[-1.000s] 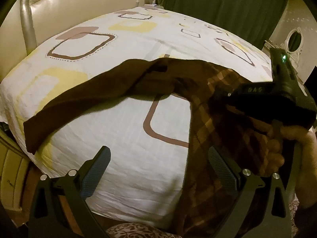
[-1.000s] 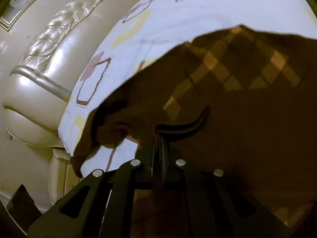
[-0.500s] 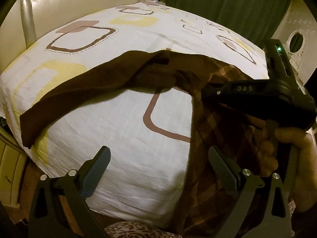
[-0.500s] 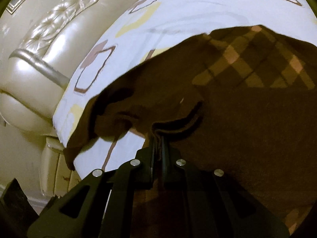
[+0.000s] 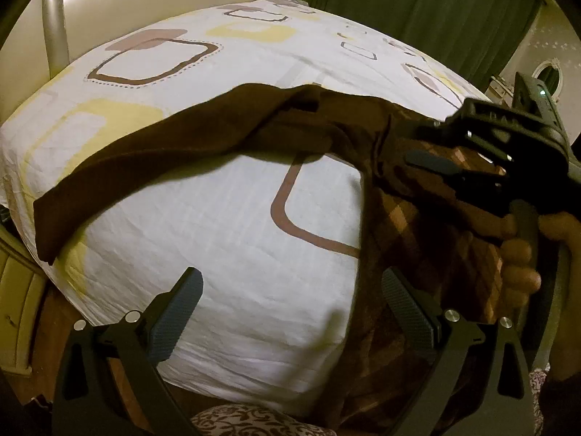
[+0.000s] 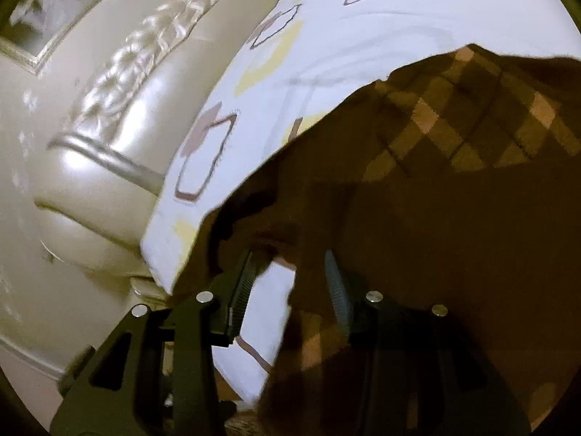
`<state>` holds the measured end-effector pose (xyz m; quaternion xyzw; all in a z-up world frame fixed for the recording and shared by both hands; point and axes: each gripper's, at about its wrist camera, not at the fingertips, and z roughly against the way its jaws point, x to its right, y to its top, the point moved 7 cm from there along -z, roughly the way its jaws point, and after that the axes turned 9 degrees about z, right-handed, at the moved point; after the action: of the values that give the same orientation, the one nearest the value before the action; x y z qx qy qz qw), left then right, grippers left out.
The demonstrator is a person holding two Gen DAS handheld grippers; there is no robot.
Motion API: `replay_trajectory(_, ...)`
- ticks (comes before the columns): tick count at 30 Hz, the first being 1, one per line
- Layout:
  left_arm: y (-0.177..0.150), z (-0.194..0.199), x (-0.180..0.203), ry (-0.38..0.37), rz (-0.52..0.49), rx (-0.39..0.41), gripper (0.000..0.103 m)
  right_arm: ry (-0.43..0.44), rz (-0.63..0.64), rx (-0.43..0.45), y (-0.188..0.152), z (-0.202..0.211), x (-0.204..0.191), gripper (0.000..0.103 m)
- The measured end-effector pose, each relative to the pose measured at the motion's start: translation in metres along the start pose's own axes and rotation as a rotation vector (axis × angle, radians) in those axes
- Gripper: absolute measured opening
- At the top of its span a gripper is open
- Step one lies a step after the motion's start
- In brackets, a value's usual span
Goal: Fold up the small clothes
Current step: 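Carry the sleeve across the sweater body with the right gripper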
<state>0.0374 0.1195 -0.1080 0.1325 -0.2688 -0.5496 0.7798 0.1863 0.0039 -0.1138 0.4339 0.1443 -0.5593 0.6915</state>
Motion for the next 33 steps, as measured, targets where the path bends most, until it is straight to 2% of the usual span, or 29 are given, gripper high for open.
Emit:
replay_trajectory(2, 0.000, -0.001, -0.001, 0.002, 0.001, -0.002, 0.098, 0.028, -0.042, 0.000, 0.003, -0.006, 0.008, 0.048)
replay_trajectory(4, -0.001, -0.003, -0.001, 0.002, 0.005, -0.009, 0.098, 0.008, -0.058, -0.006, 0.005, -0.012, 0.018, 0.048)
replay_trajectory(6, -0.001, -0.004, -0.001, 0.000, 0.005, -0.013, 0.098, 0.025, -0.076, -0.005, 0.005, -0.013, 0.026, 0.048)
replay_trajectory(9, -0.001, -0.002, -0.001, 0.003, -0.005, -0.005, 0.098, 0.041, -0.080, 0.041, 0.008, 0.013, 0.026, 0.048)
replay_trajectory(11, 0.000, -0.002, -0.001, 0.001, -0.006, -0.001, 0.098, 0.030, -0.051, 0.084, 0.008, 0.046, 0.031, 0.049)
replay_trajectory(13, 0.001, -0.001, -0.001, -0.001, -0.004, 0.004, 0.098, -0.023, -0.027, 0.132, 0.006, 0.086, 0.047, 0.049)
replay_trajectory(16, 0.000, -0.003, 0.000, 0.000, 0.000, -0.003, 0.098, -0.156, -0.043, 0.244, -0.005, 0.167, 0.092, 0.049)
replay_trajectory(17, 0.000, -0.003, 0.000, 0.002, 0.000, -0.004, 0.098, -0.241, -0.073, 0.304, -0.014, 0.206, 0.118, 0.049)
replay_trajectory(20, 0.000, -0.004, 0.003, 0.010, -0.004, -0.008, 0.098, -0.417, -0.187, 0.399, -0.041, 0.275, 0.175, 0.049)
replay_trajectory(22, 0.000, -0.005, 0.004, 0.013, -0.008, -0.009, 0.099, -0.471, -0.287, 0.411, -0.060, 0.298, 0.210, 0.049)
replay_trajectory(24, 0.000, -0.006, 0.005, 0.025, -0.012, -0.011, 0.098, -0.415, -0.376, 0.398, -0.078, 0.302, 0.236, 0.049)
replay_trajectory(27, 0.000, -0.006, 0.005, 0.046, -0.018, -0.007, 0.098, -0.359, -0.382, 0.354, -0.091, 0.288, 0.249, 0.049)
replay_trajectory(29, 0.001, -0.005, 0.002, 0.060, -0.019, -0.006, 0.098, -0.397, -0.338, 0.342, -0.089, 0.280, 0.249, 0.035)
replay_trajectory(30, 0.001, -0.004, 0.000, 0.067, -0.018, -0.005, 0.099, -0.424, -0.315, 0.319, -0.088, 0.277, 0.248, 0.014)
replay_trajectory(31, 0.002, -0.003, -0.004, 0.073, -0.015, -0.002, 0.098, -0.437, -0.298, 0.294, -0.089, 0.272, 0.248, 0.011)
replay_trajectory(33, 0.004, -0.001, -0.011, 0.088, -0.009, 0.003, 0.098, -0.433, -0.292, 0.291, -0.090, 0.270, 0.251, 0.011)
